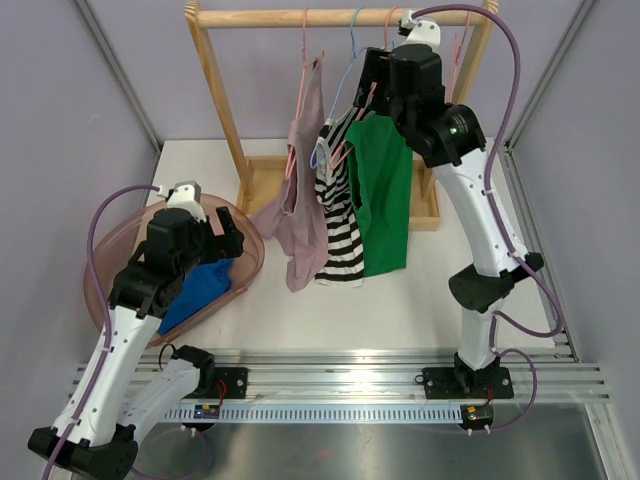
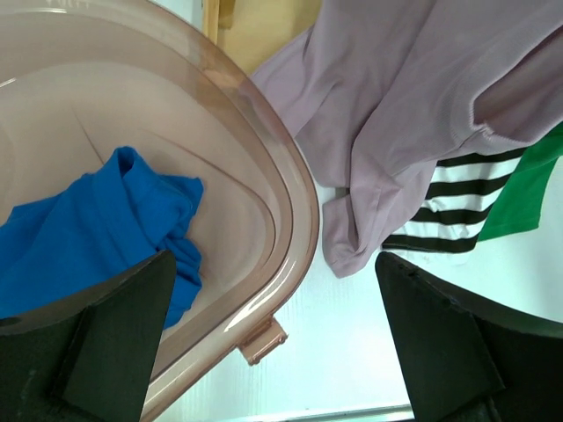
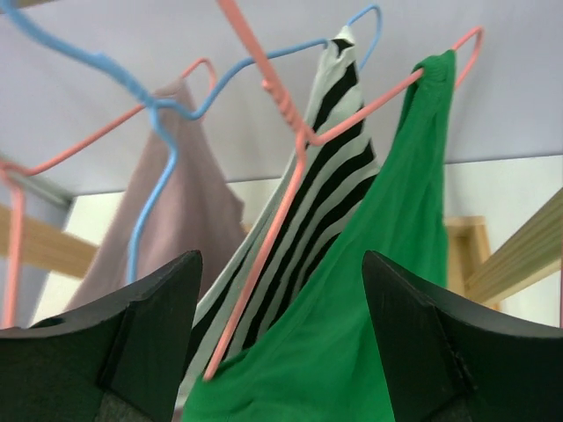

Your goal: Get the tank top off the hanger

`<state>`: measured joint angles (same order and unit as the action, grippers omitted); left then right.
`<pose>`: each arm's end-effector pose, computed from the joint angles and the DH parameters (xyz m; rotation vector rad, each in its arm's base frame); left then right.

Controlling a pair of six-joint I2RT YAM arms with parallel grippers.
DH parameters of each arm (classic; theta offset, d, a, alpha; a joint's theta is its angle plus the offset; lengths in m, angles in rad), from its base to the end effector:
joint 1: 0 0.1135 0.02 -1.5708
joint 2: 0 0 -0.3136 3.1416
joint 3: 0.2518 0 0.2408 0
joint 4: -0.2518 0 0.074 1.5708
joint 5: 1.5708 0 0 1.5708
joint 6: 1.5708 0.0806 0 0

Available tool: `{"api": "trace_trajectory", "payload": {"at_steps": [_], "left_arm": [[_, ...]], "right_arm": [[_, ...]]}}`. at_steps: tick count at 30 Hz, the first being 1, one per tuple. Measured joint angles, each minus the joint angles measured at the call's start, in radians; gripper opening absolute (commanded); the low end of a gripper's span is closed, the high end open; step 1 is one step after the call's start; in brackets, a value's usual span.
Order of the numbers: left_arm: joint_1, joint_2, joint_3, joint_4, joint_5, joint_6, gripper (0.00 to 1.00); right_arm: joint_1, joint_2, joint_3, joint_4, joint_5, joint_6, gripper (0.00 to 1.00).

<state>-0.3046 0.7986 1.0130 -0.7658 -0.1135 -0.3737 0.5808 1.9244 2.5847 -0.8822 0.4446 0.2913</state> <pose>0.1435 -0.0355 0.3657 -0.1412 2.1265 -0.2820 0.3694 0.2010 0.5658 0.0605 1.7756 0.2322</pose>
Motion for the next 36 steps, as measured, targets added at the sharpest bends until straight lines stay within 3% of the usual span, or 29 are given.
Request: {"api": "trace_trajectory", "payload": {"at_steps": [4,12,19,22,25,36], "left_arm": [[0.000,-0.014,-0.015,0.018,0.010,0.001,0.99],[0.000,-0.015,-0.026,0.028,0.021,0.008,0.99],[0.000,-0.016,-0.027,0.029,0.033,0.008,0.99],[0.000,-0.017,-0.027,0.029,0.037,0.008,0.99],[0.000,-0.017,-0.028,0.030,0.042,0.008,0.99],[-0.010,-0.029,-0.028,0.036,0.051,0.008,0.99]], "right_arm": [[0.005,0.064,0.037,-0.021,0.104,-0.048,0.74],[0.005,0.067,0.010,-0.027,0.202,-0.116,0.54],[0.005,0.030,-0.064,-0.020,0.219,-0.169,0.06],[0.005,0.019,-0.072,-0.023,0.216,-0.177,0.06],[0.005,0.008,-0.076,-0.029,0.208,-0.187,0.00],[0.003,-0.027,-0.039,-0.033,0.136,-0.235,0.00]]}}
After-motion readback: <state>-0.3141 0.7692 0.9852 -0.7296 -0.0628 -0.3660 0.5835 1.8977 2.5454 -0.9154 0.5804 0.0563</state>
